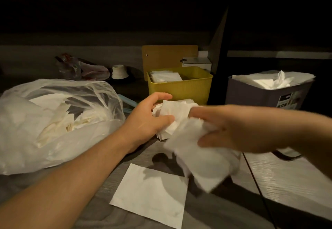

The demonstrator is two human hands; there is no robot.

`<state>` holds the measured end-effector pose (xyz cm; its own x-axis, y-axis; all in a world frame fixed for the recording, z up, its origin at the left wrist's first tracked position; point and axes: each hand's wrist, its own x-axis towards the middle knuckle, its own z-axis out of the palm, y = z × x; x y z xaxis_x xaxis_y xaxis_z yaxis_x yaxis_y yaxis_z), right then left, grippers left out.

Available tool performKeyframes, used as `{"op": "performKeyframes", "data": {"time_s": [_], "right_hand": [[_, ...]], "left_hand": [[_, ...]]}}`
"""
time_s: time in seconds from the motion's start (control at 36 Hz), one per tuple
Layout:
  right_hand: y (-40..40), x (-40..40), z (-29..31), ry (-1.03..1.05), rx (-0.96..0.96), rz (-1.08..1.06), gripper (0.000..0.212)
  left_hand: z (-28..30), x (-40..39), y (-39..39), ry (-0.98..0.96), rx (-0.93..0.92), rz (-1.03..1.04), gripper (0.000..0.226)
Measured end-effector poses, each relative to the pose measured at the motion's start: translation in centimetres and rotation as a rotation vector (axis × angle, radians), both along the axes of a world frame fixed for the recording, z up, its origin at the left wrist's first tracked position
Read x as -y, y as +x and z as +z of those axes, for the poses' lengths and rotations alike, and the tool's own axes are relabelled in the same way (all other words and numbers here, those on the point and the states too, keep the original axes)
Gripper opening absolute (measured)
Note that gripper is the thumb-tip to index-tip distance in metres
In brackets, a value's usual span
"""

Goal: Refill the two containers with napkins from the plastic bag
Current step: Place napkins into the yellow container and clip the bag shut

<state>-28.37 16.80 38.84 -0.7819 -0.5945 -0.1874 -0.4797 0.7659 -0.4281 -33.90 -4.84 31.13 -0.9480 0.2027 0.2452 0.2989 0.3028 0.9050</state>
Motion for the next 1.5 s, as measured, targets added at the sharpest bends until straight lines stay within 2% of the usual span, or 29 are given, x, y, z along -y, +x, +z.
{"op": "performKeyframes", "data": {"time_s": [0.11,0.19,0.31,0.5,0.58,0.64,0.75,0.83,0.92,1.03,1.11,1.25,1.33,1.5], "right_hand": [[-1.4,-0.9,1.0,-0.151,-0.140,-0.093,0.053],[-1.7,-0.8,1.1,-0.135,-0.294,-0.088,0.069],[-1.9,-0.7,0.8,-0.081,-0.459,-0.061,0.073],[-2.4,0.0,0.1,0.010,-0.632,0.006,0.078],[-2.8,0.3,-0.5,-0.023,-0.663,0.011,0.078],[-3.1,0.4,-0.8,-0.084,-0.642,-0.009,0.077],[-3.4,0.9,-1.8,-0.182,-0.575,-0.059,0.075],[-3.6,1.2,-2.6,-0.251,-0.568,-0.091,0.073],[-3.5,0.9,-3.4,-0.317,-0.571,-0.131,0.072],[-3.3,-0.4,-4.6,-0.408,-0.327,-0.193,0.097],[-3.4,-0.8,-5.3,-0.617,-0.161,-0.225,0.100],[-3.9,-0.5,-5.5,-0.808,-0.303,-0.228,0.084],[-3.8,-0.3,-6.0,-0.804,-0.286,-0.218,0.085],[-3.3,-0.8,-6.9,-0.713,-0.156,-0.161,0.101]], "left_hand": [[0.1,0.1,0.1,-0.071,-0.035,-0.062,0.061],[0.3,-0.2,0.5,-0.047,-0.070,-0.096,0.050],[0.6,-0.6,1.0,0.047,-0.048,-0.091,0.030],[0.6,-0.4,1.1,0.041,-0.031,-0.121,0.032],[0.9,-0.3,1.2,0.057,0.008,-0.130,0.027],[1.0,-0.3,1.4,0.093,0.043,-0.135,0.024],[1.0,-0.1,1.5,0.114,0.083,-0.190,0.053],[1.0,-0.3,1.4,-0.016,0.000,-0.164,0.042],[0.6,-0.3,1.0,-0.046,-0.035,-0.117,0.049],[0.6,0.1,0.9,0.001,-0.056,-0.098,0.054],[0.7,0.0,1.1,0.114,-0.058,-0.121,0.056],[0.9,-0.3,1.5,0.102,-0.124,-0.129,0.061],[0.8,-0.3,1.7,0.068,-0.103,-0.150,0.063],[0.5,-0.5,1.7,-0.078,-0.061,-0.178,0.078]]}}
